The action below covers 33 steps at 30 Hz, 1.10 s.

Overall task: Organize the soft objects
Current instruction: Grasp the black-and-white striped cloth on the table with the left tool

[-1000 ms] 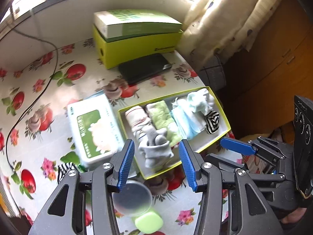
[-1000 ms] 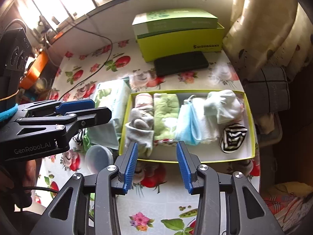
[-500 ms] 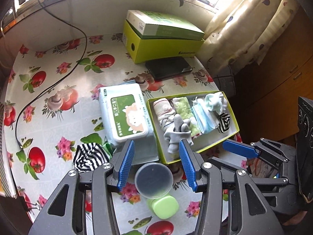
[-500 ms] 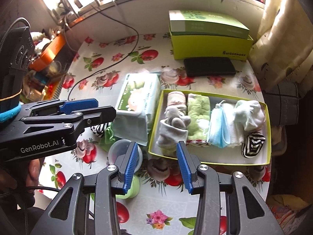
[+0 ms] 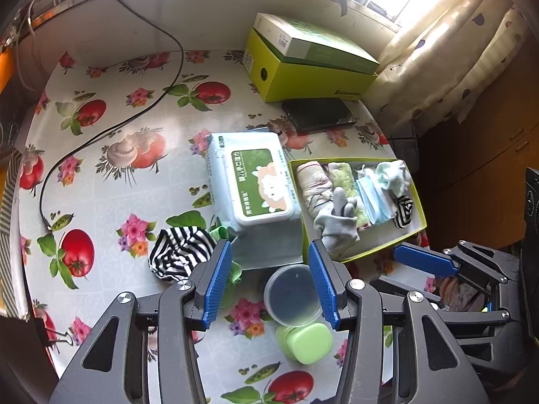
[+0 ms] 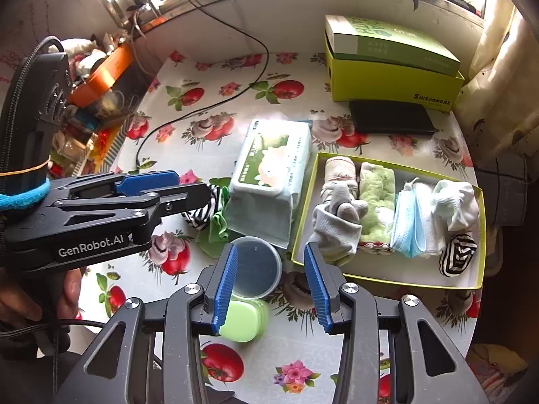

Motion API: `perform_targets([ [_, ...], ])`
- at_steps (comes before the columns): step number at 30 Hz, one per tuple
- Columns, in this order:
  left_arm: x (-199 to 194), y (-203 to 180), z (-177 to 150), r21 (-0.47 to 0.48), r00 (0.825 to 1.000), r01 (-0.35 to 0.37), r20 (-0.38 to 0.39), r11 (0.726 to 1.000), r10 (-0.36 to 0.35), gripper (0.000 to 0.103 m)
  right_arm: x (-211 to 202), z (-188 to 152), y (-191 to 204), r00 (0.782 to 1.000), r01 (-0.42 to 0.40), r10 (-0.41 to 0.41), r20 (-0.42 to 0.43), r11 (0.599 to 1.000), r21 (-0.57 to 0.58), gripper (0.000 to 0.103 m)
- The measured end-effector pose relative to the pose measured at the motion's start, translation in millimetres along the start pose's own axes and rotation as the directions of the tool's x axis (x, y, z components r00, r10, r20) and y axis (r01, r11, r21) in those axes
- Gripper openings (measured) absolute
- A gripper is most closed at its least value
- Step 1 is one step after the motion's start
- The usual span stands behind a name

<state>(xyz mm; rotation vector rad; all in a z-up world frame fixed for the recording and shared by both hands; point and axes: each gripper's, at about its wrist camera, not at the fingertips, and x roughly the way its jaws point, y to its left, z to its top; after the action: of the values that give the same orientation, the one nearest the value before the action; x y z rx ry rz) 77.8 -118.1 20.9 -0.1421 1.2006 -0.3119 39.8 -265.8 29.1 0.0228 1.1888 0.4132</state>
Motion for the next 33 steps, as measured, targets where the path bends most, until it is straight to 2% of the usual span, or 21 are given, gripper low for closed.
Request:
perform_targets([
  [12,1,24,-8,-0.055,1.0,-0.018,-0.006,0.998,0.017,0.049,7,3,13,0.999,-0.026,0.025,-0.022,0.999,-0.029,0.04],
  [20,7,62,-20,-0.137,0.999,-0.043,-0.036,0.99,0.039,0.049,12,5,20,0.999,-0.041,0.04,-0.034,0.998,-0.038,0.04],
  [33,52,90,-27,-0.186,0.993,-0.065,-0.104,0.98,0.047,0.049,23,6,22,0.997,-0.051,0.048,-0.065,0.998,-0.044,0.04],
])
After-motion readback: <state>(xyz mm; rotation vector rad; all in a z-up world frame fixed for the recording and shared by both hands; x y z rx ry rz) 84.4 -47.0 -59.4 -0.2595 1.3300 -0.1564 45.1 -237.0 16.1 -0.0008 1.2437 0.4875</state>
